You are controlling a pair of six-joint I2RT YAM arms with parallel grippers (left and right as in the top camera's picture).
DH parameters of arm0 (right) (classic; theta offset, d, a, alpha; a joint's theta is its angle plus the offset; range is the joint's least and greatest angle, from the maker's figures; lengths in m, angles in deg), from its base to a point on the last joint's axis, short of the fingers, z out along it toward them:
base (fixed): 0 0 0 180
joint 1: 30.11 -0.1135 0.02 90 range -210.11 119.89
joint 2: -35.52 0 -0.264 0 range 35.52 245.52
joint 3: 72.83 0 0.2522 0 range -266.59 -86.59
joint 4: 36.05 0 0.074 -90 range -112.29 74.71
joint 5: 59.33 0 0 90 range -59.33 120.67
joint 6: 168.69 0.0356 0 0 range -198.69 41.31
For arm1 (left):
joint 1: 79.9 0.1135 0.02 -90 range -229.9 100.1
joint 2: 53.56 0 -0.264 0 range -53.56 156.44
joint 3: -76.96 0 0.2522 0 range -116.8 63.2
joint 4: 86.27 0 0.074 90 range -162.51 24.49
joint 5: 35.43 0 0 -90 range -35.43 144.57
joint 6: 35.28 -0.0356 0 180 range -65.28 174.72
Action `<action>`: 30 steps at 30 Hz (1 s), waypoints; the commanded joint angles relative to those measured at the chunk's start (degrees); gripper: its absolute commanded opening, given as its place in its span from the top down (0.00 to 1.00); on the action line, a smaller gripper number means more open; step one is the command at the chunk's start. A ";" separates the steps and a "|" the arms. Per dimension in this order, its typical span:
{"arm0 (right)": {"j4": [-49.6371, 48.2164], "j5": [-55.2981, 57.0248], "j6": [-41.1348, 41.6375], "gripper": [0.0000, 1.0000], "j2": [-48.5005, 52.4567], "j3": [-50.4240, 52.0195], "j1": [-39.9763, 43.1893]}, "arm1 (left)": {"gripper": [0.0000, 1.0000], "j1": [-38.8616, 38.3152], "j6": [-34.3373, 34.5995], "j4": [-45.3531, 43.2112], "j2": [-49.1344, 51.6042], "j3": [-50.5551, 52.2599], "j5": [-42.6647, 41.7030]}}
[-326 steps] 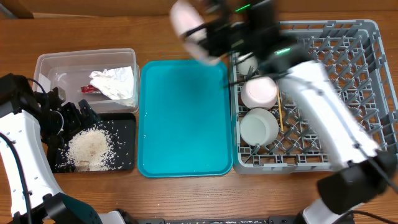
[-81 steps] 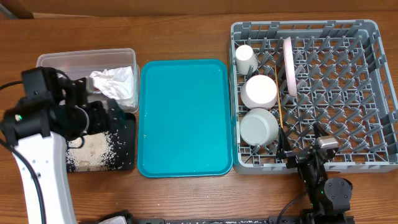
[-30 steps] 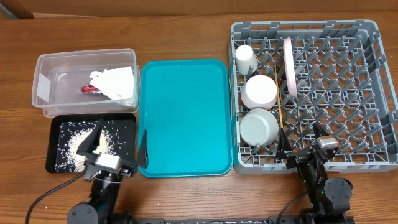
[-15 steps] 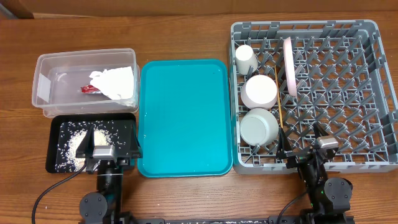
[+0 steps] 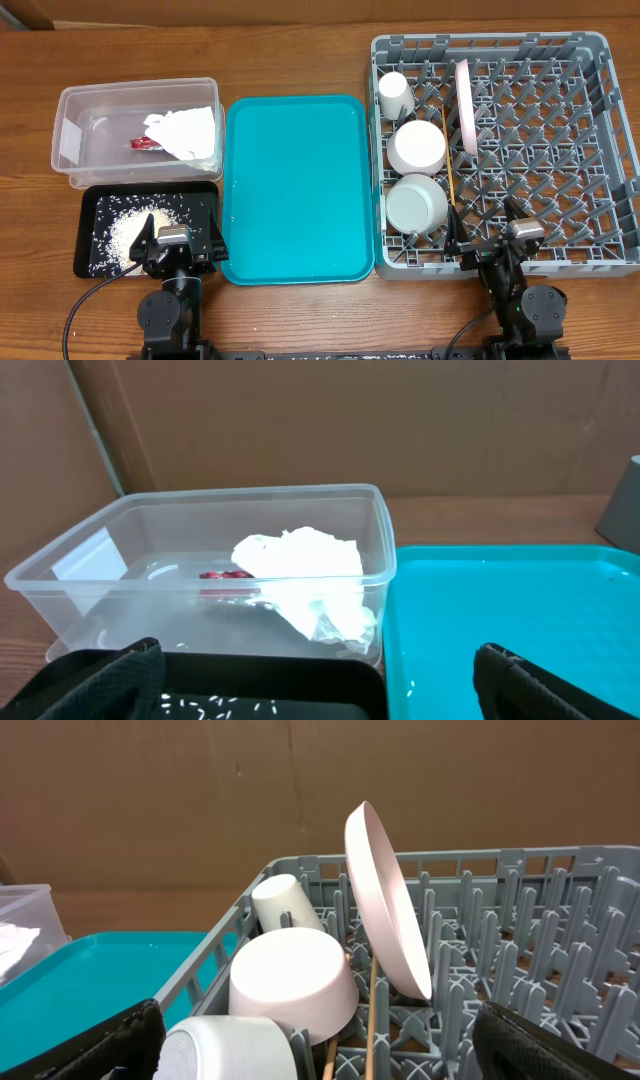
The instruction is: Sort waste into correct bins and load items into the dishwasher
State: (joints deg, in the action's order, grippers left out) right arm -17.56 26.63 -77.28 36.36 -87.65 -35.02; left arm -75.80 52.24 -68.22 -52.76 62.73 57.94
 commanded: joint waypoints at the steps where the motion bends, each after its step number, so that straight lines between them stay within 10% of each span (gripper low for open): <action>1: -0.22 0.48 -0.37 0.00 -0.68 0.61 -0.17 | 0.00 -0.59 -1.81 -0.22 -0.61 0.20 1.11; 30: -0.22 0.48 -0.37 0.00 -0.68 0.61 -0.17 | 0.00 -3.39 -1.81 -0.24 -0.55 0.20 1.07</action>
State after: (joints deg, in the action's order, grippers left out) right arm -17.56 26.63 -77.26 36.36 -87.65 -35.02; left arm -78.82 51.32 -68.22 -52.81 62.73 58.29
